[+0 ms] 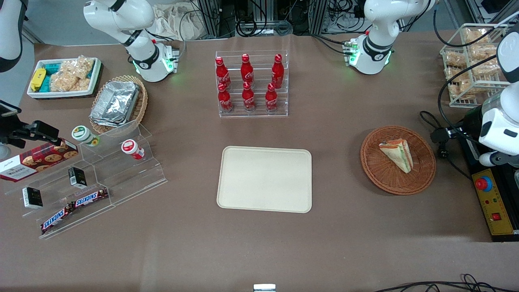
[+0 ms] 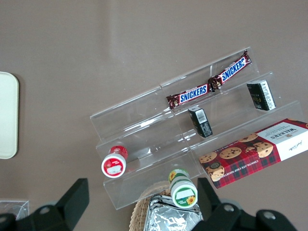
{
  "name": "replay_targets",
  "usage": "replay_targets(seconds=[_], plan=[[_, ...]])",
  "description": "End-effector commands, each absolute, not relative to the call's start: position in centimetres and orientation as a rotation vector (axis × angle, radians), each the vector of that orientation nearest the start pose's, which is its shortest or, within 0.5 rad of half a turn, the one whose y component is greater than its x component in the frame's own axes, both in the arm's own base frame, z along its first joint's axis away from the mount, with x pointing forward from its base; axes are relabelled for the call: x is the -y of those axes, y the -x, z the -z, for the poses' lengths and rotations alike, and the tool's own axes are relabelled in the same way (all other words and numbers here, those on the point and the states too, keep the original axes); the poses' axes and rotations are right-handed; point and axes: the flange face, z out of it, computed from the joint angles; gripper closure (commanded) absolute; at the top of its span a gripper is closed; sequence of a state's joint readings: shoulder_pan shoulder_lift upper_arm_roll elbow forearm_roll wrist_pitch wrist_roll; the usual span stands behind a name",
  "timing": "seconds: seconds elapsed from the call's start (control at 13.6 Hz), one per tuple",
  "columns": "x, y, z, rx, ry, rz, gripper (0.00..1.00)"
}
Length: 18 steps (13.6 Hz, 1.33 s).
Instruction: Place sandwich from basket to tray
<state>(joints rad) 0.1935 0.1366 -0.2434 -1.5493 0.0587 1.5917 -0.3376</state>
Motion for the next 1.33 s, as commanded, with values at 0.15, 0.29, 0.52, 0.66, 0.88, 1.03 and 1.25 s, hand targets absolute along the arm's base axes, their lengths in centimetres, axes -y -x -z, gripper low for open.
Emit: replay_targets(seconds=[0.15,0.29,0.52,0.66,0.88,1.03,1.25], plan=[[1.1,-59.8,-56.0,0.464,3.056,-0.142,0.01],[1.3,-59.9,-55.8,0.461,3.057,-0.144,0.01],[1.2,-60.2,-55.1,0.621,3.027,-0.161,0.01],[0.8,-60.6,-52.7,0.773,2.977,-0.224,0.01],[0.7,-60.7,-48.6,0.872,2.936,-0.252,0.01],[0.2,-59.6,-45.7,0.99,2.89,-0.227,0.01],[-0.6,-57.1,-40.5,1.109,2.842,-0.192,0.01]])
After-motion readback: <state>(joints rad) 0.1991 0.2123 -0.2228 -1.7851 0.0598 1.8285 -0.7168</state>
